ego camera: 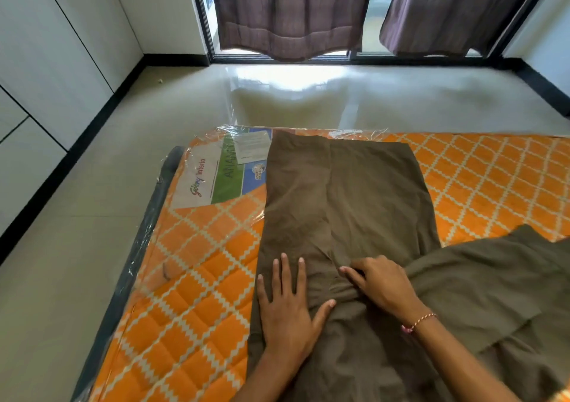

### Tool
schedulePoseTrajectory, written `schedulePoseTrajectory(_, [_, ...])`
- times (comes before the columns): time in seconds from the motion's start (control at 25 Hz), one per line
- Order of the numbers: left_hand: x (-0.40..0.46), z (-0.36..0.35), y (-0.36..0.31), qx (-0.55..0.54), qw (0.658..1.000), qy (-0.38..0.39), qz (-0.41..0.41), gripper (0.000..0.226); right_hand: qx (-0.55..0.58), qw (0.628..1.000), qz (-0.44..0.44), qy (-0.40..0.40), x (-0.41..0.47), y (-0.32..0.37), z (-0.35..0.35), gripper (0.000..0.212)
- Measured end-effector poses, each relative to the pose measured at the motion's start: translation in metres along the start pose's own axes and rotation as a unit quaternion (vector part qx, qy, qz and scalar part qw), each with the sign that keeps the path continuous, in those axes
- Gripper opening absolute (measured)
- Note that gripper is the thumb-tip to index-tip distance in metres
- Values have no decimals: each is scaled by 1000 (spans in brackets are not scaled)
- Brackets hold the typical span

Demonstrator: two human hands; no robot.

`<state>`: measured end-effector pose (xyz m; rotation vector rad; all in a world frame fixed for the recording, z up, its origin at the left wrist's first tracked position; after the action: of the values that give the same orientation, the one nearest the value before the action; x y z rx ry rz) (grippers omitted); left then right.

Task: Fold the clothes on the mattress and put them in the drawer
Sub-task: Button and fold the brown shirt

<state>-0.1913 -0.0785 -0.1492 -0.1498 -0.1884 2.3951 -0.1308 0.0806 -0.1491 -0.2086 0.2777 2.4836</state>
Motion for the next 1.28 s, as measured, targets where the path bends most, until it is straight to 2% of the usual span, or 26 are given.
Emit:
schedulePoseTrajectory(0.16, [-15, 0, 5, 16, 999, 39, 2, 88, -34, 991, -52, -120, -23, -2, 22, 34])
schedulePoseTrajectory(0.24, [-30, -5, 3, 8, 998, 66, -8, 88, -32, 976, -64, -207, -34, 1, 34, 24])
schedulePoseTrajectory(0.32, [-54, -11, 5, 1, 998, 56, -26, 86, 10, 960, -43, -278, -56, 14, 34, 38])
schedulePoseTrajectory(0.36, [-71, -12, 5, -3, 999, 31, -43, 84, 22, 963, -20, -270, -72, 26, 23, 48])
schedulePoseTrajectory(0.44, [-102, -14, 13, 13, 999, -13, -50, 79, 30, 986, 8, -163, -102, 44, -23, 68])
schedulePoseTrajectory(0.52, [-119, -8, 36, 0, 999, -14, 45, 74, 34, 998, -10, -57, -120, 37, -65, 78])
schedulePoseTrajectory(0.6, [-126, 5, 58, -43, 987, 21, 154, 73, 49, 998, -14, -36, -124, 31, -73, 80])
schedulePoseTrajectory(0.68, [-136, 10, 60, -48, 980, 47, 185, 77, 57, 998, 32, -24, -129, 44, -74, 79])
schedulePoseTrajectory(0.76, [-148, 9, 47, -29, 987, 47, 154, 78, 44, 996, 77, -5, -140, 58, -79, 77])
schedulePoseTrajectory(0.84, [-160, -2, 34, -13, 993, 61, 102, 76, 31, 996, 80, 14, -145, 60, -82, 76])
schedulePoseTrajectory(0.92, [-164, -14, 39, 7, 994, 71, 84, 69, 39, 995, 92, 27, -147, 59, -76, 75])
schedulePoseTrajectory(0.96, [-163, -17, 41, 20, 994, 77, 70, 65, 56, 993, 96, 33, -149, 55, -70, 74])
schedulePoseTrajectory(1.0, [-161, -12, 45, 29, 997, 48, 57, 62, 97, 991, 89, 21, -150, 49, -60, 72])
schedulePoseTrajectory(1.04, [-159, -6, 46, 30, 998, 27, 43, 64, 177, 982, 58, -28, -150, 33, -41, 67])
schedulePoseTrajectory(1.08, [-157, 2, 46, 29, 999, 5, 40, 73, 280, 955, 4, -100, -150, 10, -19, 59])
schedulePoseTrajectory(1.16, [-140, 18, 19, 50, 996, -67, 8, 89, 430, 857, -155, -237, -150, -62, 15, 47])
schedulePoseTrajectory(1.2, [-127, 21, -4, 50, 995, -80, -27, 88, 466, 806, -249, -267, -151, -100, 21, 47])
schedulePoseTrajectory(1.28, [-96, 17, -62, 32, 992, -61, -106, 77, 511, 692, -439, -258, -158, -170, 10, 52])
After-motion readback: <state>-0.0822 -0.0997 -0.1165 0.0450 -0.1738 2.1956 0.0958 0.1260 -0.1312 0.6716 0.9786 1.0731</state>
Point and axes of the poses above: each hand's wrist, its own x-axis towards the middle knuckle, its own z-axis out of the back of the hand, y = z × x, the point moved 9 cm from there along x, towards the middle knuckle, and after that the axes turned 1 degree about -z, right-handed, at the moved point
